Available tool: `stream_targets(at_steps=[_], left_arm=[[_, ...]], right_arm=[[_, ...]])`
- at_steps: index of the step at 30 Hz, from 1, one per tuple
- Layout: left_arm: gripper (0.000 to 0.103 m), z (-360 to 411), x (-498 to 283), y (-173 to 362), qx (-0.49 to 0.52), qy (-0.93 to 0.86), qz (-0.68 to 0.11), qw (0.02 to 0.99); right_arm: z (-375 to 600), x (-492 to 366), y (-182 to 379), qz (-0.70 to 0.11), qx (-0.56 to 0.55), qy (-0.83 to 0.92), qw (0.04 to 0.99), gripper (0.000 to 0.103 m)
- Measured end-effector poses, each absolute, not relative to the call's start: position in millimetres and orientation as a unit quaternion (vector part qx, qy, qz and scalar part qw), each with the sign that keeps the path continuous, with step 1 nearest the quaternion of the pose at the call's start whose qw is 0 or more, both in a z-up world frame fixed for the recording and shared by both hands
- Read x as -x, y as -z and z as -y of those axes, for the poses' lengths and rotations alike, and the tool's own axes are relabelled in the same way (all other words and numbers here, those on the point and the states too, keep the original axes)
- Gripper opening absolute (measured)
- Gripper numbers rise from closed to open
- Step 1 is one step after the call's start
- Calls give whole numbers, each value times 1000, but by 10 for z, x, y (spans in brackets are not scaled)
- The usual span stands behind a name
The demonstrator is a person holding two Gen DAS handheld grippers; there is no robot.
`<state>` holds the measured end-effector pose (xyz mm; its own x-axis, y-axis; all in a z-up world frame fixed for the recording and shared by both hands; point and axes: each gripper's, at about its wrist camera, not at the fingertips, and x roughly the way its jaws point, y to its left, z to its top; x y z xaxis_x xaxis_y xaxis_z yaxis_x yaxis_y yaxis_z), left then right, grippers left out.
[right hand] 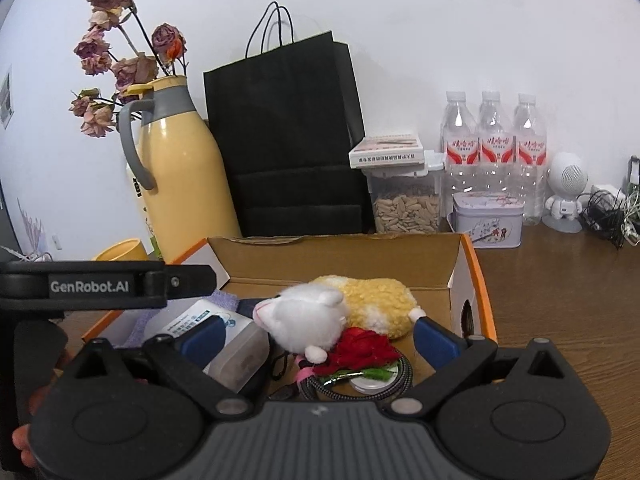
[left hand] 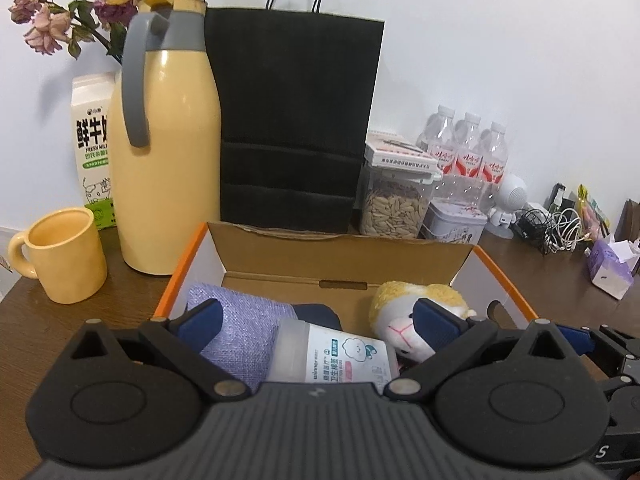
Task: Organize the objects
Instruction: 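Lower the white container and plush toy into the box and release both, then withdraw both grippers and grasp a white bottle cap with the right gripper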
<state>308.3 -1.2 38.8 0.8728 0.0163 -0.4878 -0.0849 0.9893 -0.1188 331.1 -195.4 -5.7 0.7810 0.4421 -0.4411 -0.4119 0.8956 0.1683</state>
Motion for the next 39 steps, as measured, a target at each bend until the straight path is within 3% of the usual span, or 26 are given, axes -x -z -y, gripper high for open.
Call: stream_targets(at_steps=[23, 39], left_arm=[[103, 23, -2294, -642, 56, -29, -221, 973], [103, -94, -1788, -519, 39, -47, -250, 966]], right_arm=[[2044, -2557, -236, -201, 11, -212, 956, 103], [2334, -2022, -25, -230, 45, -193, 953, 103]])
